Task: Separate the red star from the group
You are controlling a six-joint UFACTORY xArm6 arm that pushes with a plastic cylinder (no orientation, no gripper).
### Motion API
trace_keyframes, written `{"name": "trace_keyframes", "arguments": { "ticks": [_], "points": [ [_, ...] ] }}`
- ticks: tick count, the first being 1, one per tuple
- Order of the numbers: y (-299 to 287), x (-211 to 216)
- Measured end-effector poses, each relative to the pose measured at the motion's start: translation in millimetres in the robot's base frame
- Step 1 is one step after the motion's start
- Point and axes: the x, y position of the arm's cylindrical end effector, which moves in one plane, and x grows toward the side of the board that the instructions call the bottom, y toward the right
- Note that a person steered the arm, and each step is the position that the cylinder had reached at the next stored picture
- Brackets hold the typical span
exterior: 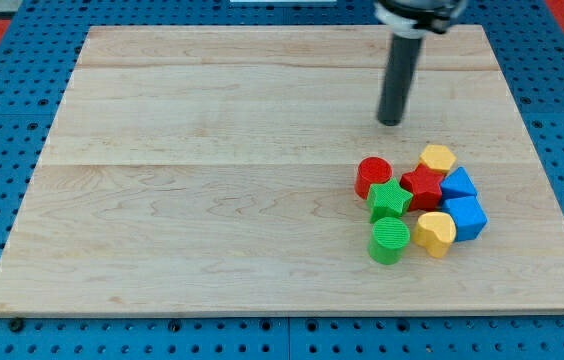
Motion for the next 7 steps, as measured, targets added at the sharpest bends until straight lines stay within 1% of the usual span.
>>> {"name": "trace_keyframes", "arguments": {
  "ticks": [1,2,4,5,6,7],
  "points": [
    [84,19],
    [116,66],
    [64,133],
    [16,130],
    [-30,110],
    [-60,79]
  ]
}}
